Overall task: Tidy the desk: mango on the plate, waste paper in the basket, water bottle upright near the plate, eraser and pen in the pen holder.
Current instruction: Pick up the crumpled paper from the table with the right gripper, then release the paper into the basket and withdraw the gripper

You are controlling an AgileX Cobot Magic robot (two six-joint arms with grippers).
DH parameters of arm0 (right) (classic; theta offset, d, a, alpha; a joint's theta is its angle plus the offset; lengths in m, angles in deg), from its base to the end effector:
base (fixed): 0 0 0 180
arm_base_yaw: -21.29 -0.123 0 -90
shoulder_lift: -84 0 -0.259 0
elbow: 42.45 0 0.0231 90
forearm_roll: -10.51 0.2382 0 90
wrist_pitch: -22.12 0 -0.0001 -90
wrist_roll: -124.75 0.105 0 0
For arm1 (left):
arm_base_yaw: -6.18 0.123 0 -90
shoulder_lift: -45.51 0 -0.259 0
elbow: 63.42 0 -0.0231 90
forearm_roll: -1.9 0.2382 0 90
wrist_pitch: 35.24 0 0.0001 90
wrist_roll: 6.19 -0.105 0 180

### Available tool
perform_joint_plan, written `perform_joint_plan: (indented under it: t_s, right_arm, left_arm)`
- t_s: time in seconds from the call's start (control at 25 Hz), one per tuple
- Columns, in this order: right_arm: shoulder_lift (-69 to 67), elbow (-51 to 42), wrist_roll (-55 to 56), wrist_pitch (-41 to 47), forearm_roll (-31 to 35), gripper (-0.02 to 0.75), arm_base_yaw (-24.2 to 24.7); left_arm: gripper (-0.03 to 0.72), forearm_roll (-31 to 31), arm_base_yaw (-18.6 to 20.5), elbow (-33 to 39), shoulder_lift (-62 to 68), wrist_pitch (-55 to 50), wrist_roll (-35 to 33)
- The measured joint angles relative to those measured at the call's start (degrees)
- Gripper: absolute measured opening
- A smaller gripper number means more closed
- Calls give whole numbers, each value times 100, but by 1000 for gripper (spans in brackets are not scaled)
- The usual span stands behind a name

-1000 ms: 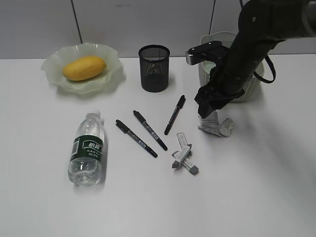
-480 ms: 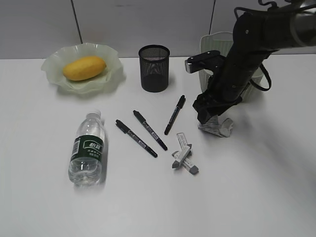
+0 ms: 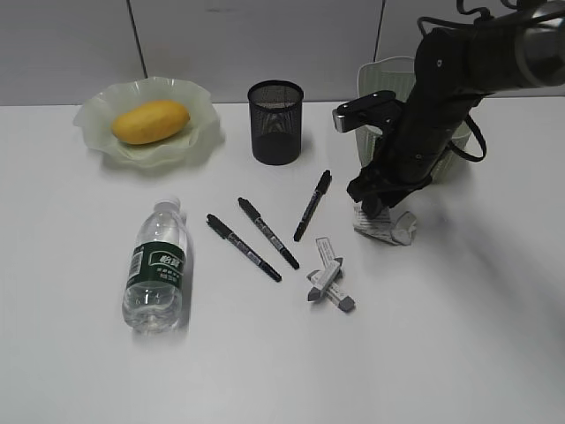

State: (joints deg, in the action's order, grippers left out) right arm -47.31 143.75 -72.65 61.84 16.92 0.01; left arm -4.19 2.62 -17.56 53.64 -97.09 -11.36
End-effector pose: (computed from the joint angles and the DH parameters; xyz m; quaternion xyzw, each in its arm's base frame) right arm 0.3763 0.1546 0.0984 -0.2920 0.9464 0.0455 0.1303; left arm 0.0162 -0.0109 0.2729 0.0680 0.8434 -0.0455 0.5310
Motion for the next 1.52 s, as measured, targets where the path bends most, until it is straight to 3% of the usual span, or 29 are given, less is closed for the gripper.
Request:
perform_joint_plan:
  t_s: [0.24,0.64,0.92,1.08,1.52]
  right_arm:
    - [20,0,39,0,-7,17,0]
    - [1038,0,113,0,-7,14,0]
    - [1802,110,753,-893,-286,14,5]
    - [1767,410,1474,-1324,-780,14,114]
    - [551,1001,1741,-2206,-1038,14,833]
  left_arm:
    - [468,-4,0,7,0,6,0]
    - [467,-34,0,7,0,6,0]
    - [460,-57,0,7,0,6,0]
    - [460,-80,0,7,0,6,0]
    - [448,-96,0,14,0,6,0]
